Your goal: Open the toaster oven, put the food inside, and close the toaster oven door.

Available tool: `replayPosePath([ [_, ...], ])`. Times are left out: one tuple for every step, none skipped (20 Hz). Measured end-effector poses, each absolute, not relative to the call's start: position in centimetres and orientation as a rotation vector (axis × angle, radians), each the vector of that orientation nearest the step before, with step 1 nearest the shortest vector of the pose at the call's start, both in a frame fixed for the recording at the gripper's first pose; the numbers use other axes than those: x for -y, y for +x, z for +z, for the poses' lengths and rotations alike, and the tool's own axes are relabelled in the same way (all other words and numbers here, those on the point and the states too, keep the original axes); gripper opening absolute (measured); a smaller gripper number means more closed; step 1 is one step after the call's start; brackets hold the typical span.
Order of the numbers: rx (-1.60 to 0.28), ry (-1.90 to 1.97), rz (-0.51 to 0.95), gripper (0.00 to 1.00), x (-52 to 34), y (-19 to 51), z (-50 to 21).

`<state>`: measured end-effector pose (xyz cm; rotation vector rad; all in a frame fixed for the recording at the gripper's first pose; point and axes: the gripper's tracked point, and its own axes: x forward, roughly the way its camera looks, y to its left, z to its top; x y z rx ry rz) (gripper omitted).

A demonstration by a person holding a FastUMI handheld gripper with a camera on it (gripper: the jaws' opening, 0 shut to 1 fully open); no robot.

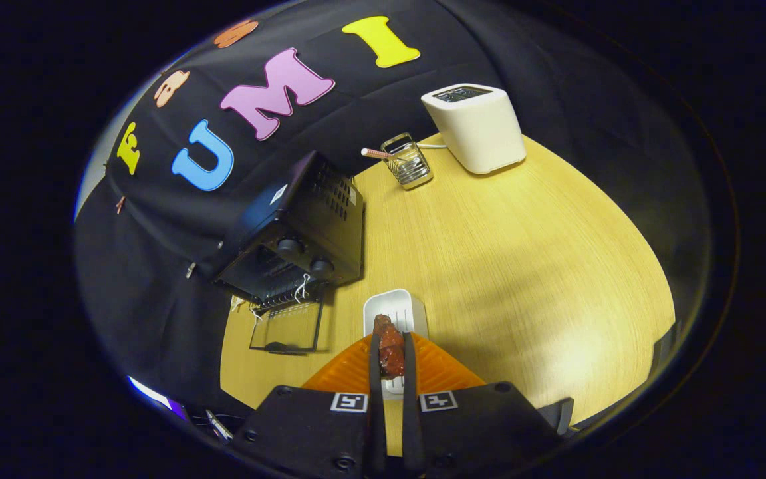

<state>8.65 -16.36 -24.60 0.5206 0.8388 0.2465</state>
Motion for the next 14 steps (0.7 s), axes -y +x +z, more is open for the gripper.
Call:
replayPosePath([
  [-0.833,0.521,0.238,0.14,15.9,8.3,-24.2],
  [-0.829,0.524,0.231,0.14,15.3,7.9,-23.8],
  [-0.824,0.53,0.224,0.14,14.7,7.6,-23.4],
  [-0.82,0.535,0.22,0.14,13.9,7.3,-23.0],
  [-0.818,0.543,0.217,0.14,12.9,7.0,-22.7],
  [-0.813,0.555,0.21,0.14,11.9,6.7,-22.2],
  [-0.805,0.567,0.208,0.14,10.8,6.6,-21.7],
  [-0.794,0.577,0.206,0.14,9.7,6.5,-21.2],
  [-0.783,0.587,0.204,0.14,8.5,6.5,-20.7],
  [-0.769,0.597,0.204,0.14,7.2,6.6,-20.2],
  [-0.755,0.607,0.209,0.14,5.8,6.9,-19.9],
  [-0.747,0.614,0.215,0.14,4.2,7.2,-19.7],
  [-0.74,0.618,0.221,0.14,2.7,7.6,-19.6],
  [-0.728,0.621,0.232,0.13,1.1,8.0,-19.4],
])
